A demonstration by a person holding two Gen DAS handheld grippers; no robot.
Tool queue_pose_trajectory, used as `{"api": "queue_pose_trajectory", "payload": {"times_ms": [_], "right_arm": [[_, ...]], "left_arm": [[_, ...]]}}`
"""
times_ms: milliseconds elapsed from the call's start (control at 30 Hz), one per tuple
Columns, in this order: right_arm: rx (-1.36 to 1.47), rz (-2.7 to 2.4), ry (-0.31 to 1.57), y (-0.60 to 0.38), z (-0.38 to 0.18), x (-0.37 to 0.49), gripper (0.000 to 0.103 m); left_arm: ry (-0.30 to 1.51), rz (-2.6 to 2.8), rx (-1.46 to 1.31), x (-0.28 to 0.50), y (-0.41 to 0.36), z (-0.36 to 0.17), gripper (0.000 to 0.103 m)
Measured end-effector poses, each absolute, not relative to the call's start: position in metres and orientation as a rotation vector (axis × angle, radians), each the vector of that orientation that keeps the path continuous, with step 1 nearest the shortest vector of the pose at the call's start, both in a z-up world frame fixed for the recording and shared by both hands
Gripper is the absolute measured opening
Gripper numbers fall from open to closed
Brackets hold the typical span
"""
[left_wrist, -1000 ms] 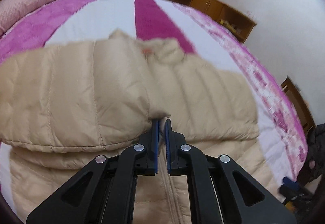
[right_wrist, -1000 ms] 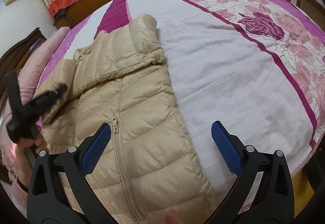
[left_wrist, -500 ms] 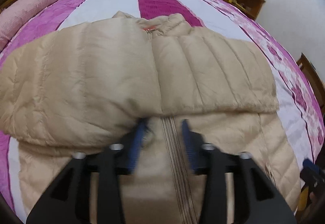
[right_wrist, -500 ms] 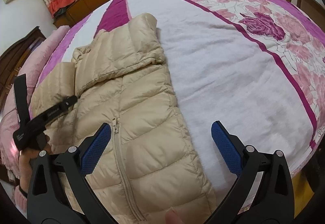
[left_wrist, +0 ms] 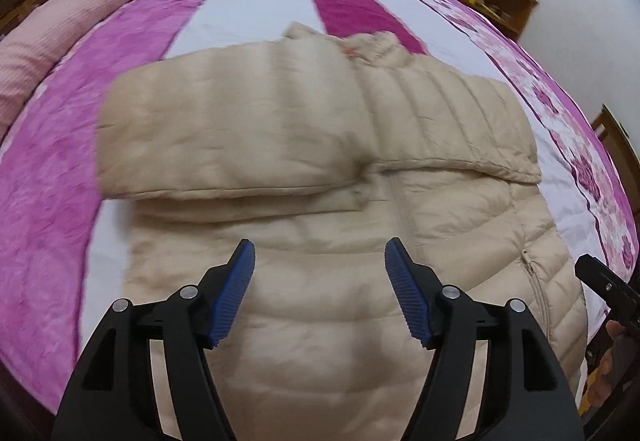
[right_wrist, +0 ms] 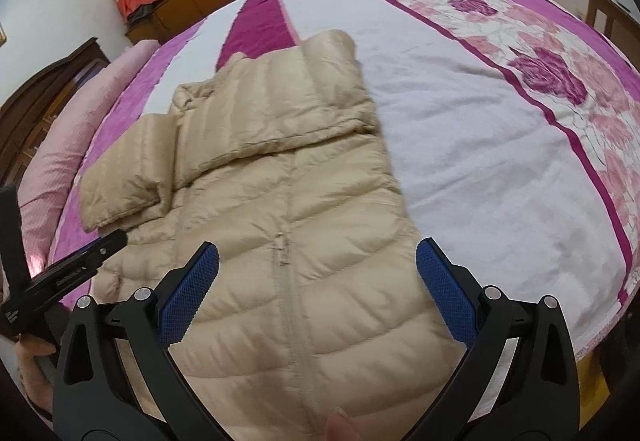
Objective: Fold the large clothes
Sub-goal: 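Open the left tool to lay the sleeve on the jacket, then grasp the jacket side edge with the right tool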
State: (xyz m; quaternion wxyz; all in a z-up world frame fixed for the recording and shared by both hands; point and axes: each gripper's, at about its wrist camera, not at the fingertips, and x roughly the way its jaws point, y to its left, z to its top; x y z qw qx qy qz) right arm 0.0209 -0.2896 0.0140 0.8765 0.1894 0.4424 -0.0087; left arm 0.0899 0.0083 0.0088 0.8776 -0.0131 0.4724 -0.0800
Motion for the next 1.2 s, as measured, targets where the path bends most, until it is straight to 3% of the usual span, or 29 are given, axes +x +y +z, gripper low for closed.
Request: {"api": "queue_pose_trajectory", "payload": {"times_ms": [433,1200], "right_arm": [[0.254,0.168,0.925,-0.193,0.048,0.063,0.098],[0.101,0.382,0.970,0.004,0.028,0.167,0.099]], "left_arm": [[0.970,0.006,-0.087,0.090,0.108,0.022,0.071],[1.033,0.101,-0.169,0.095,0.192,-0.020,0.072]]}}
